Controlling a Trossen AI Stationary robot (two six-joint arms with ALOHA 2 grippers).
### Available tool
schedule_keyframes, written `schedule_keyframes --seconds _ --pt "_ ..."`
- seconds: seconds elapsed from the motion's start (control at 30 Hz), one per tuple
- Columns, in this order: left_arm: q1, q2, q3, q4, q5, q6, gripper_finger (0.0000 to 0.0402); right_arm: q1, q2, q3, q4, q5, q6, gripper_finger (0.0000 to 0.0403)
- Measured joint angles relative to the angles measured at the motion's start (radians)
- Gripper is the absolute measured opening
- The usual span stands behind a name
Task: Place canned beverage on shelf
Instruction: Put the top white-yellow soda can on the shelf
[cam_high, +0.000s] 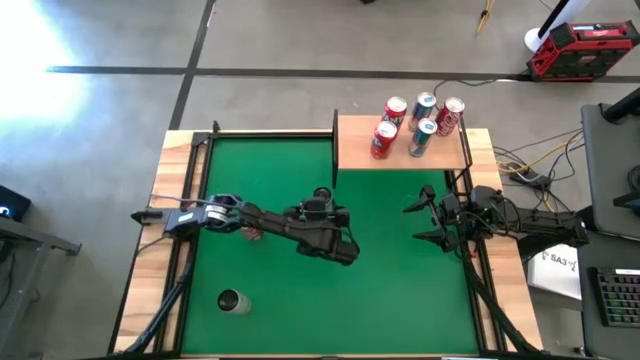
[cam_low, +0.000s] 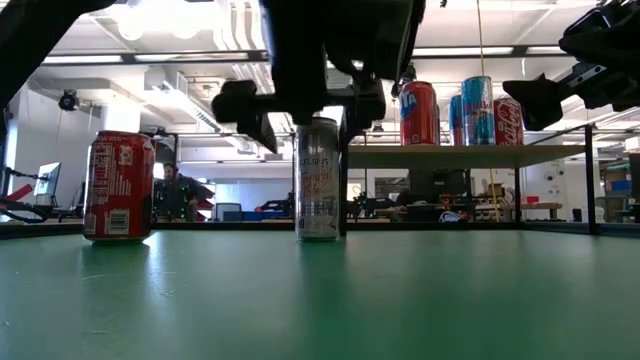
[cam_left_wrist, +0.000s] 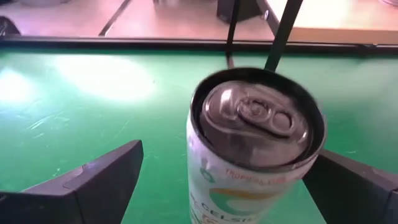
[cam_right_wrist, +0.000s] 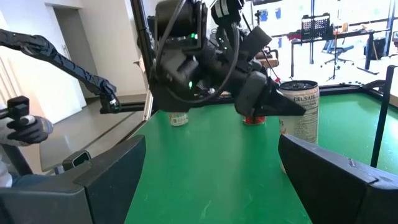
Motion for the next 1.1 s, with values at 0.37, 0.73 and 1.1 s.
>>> schedule_keyframes --seconds 0.37,0.73,1.1 --pt "0.004 0.0 -0.048 0.073 -0.027 0.006 0.0387 0.0 0.0 0.0 0.0 0.0 0.0 0.0359" --pt "0.034 0.0 -0.065 0.129 -0.07 0.07 0.0232 0.0 0.0 0.0 0.0 0.0 0.0 0.0359" --pt "0.021 0.0 0.079 0.094 0.038 0.262 0.0227 0.0 0.0 0.0 0.0 0.0 0.0 0.0359"
